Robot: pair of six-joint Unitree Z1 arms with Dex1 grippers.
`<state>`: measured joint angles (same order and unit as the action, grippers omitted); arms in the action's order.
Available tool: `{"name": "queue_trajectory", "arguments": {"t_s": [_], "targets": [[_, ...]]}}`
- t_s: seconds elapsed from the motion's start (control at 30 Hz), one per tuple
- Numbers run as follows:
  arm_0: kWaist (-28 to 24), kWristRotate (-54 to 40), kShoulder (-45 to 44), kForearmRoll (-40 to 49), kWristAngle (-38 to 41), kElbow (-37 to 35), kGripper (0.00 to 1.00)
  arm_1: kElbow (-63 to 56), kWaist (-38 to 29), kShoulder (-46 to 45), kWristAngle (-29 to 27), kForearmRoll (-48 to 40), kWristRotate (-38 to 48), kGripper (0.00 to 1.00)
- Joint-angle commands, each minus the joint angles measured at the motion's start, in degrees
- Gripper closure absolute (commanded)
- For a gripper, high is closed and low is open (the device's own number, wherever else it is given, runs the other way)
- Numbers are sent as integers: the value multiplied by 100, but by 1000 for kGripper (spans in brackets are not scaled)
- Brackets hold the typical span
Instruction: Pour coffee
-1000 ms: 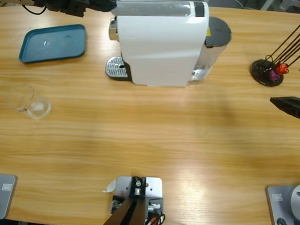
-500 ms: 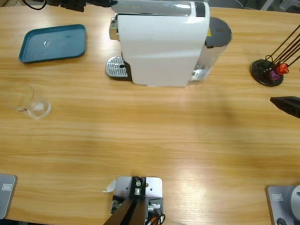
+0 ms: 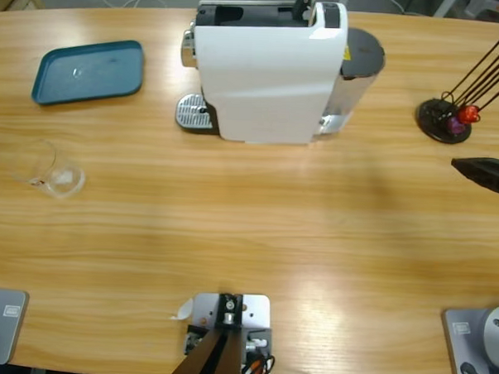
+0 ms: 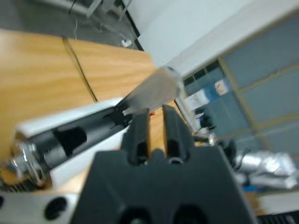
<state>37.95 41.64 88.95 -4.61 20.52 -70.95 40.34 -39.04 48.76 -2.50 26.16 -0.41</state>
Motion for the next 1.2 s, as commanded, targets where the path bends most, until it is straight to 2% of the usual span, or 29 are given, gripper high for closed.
{"name": "queue_trajectory", "arguments": {"t_s": [0.03,0.07,0.1,0.23,0.4,0.53,0.63,0.83,1.2], "targets": [[897,-3429,-1069,670,-1533,1013,11,157,492,928,-895,-575,13,173],[995,-3667,-1209,1013,-1779,1131,9,11,759,1113,-939,-809,125,232],[1111,-3897,-1327,1345,-2029,1240,9,-163,1005,1297,-1009,-1070,264,248],[1285,-4284,-1853,2127,-2387,1772,9,-768,1606,1812,-1572,-2025,544,248],[1276,-4175,-2431,2210,-2438,2277,9,-1365,1838,1979,-1775,-2962,785,289],[1276,-4057,-2464,2210,-2435,2331,9,-1653,1838,2178,-1890,-3226,800,293],[1276,-4015,-2443,2210,-2429,2335,13,-1701,1868,2232,-1904,-3275,843,361],[1276,-3923,-2505,2210,-2438,2428,13,-1835,2357,2586,-1775,-3568,997,358],[1218,-3909,-2496,2210,-2429,2465,13,-2237,2526,3495,-1605,-4667,1078,359]]}}
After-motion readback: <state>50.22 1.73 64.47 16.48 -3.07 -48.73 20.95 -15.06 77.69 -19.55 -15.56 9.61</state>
